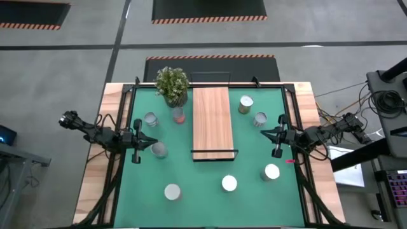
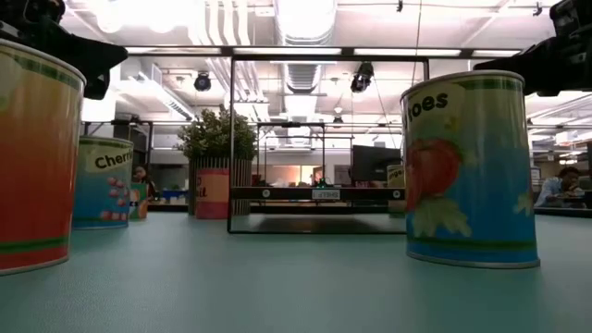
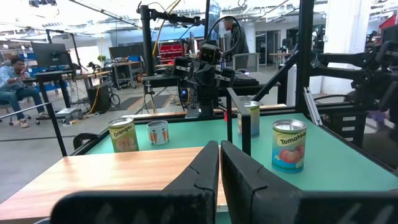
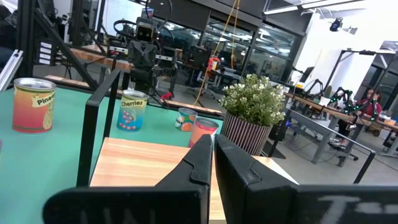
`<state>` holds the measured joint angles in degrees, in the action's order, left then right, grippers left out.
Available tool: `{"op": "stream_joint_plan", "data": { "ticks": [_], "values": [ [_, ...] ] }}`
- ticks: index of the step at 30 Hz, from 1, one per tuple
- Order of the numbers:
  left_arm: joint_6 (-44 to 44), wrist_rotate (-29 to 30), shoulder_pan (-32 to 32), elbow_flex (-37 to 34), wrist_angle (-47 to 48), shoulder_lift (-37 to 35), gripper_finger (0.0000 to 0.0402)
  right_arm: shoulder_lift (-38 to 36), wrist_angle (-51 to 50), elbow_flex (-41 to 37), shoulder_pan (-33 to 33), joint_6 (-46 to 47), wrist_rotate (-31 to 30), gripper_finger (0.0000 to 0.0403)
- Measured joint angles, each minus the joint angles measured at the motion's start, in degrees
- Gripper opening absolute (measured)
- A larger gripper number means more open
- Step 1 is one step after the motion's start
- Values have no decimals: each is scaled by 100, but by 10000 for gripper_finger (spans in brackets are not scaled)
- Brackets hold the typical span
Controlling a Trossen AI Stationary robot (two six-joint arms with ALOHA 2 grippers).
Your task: Pick and place cans onto a shelf
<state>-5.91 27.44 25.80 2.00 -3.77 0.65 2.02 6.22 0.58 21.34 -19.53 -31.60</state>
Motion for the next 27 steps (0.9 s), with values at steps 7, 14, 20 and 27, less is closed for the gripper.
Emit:
{"op": "stream_joint_plan", "data": {
  "ticks": [7,14,20,27],
  "values": [
    [-2,0,-1,0,-2,1,0,0,-2,0,-2,1,0,9],
    [0,0,-2,0,0,2,0,0,-2,-1,0,0,0,9],
    [0,0,-1,0,-1,1,0,0,-1,-2,0,1,0,9],
    [-2,0,0,0,0,1,0,2,-2,0,0,-105,-1,9]
  ]
}}
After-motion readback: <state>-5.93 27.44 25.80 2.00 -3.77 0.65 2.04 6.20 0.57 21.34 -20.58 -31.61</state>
